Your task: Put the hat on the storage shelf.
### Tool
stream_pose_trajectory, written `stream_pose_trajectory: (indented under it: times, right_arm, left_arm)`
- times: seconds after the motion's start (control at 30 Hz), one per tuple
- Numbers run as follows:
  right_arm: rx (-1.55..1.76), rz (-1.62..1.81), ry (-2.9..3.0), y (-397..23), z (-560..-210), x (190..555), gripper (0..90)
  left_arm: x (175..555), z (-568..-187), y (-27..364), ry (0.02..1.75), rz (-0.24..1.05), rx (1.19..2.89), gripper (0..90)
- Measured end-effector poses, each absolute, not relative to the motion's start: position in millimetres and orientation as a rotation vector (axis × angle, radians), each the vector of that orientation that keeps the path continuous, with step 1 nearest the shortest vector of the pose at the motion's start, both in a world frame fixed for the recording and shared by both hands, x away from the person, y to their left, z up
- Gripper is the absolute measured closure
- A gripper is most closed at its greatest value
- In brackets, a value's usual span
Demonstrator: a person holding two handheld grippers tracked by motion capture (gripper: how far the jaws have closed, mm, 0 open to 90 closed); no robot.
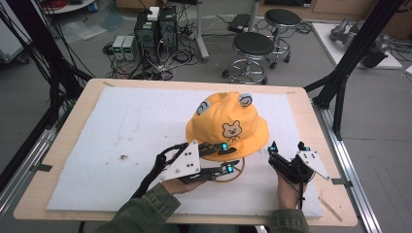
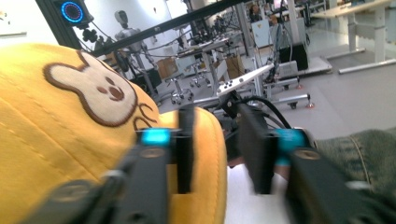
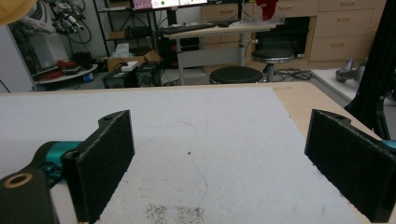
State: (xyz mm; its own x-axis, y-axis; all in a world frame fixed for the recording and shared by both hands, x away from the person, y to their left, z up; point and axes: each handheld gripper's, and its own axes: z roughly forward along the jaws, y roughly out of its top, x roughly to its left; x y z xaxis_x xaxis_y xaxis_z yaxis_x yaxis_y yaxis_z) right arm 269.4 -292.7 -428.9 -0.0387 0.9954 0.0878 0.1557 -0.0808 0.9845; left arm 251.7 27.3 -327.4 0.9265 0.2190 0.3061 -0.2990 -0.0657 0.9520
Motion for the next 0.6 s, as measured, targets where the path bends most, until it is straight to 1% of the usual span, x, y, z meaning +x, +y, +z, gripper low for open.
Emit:
stream_pose_trajectory:
  times: [0.13,0.17,0.2,0.27,0.37,0.47,0.6]
  right_arm:
    - [1.374,1.232,1.307,-294,-429,269,7.2]
    - [1.374,1.232,1.307,-294,-429,269,7.2]
    - [1.374,1.232,1.311,-294,-429,269,7.1]
    - [1.372,1.233,1.316,-293,-429,270,7.1]
    - [1.370,1.233,1.315,-293,-429,270,7.1]
    - [1.376,1.233,1.315,-293,-429,269,7.1]
    - [1.374,1.235,1.316,-293,-429,270,7.1]
  left_arm:
    - [252,-326,29,-0.054,0.411,1.558,49.1]
    - [253,-325,30,-0.059,0.405,1.547,49.1]
    - [252,-324,33,-0.065,0.394,1.517,45.1]
    - [251,-323,35,-0.067,0.393,1.501,40.7]
    - [248,-318,39,-0.067,0.398,1.463,39.4]
    - [247,-313,44,-0.054,0.415,1.438,35.0]
    - [249,-305,54,-0.012,0.453,1.403,34.9]
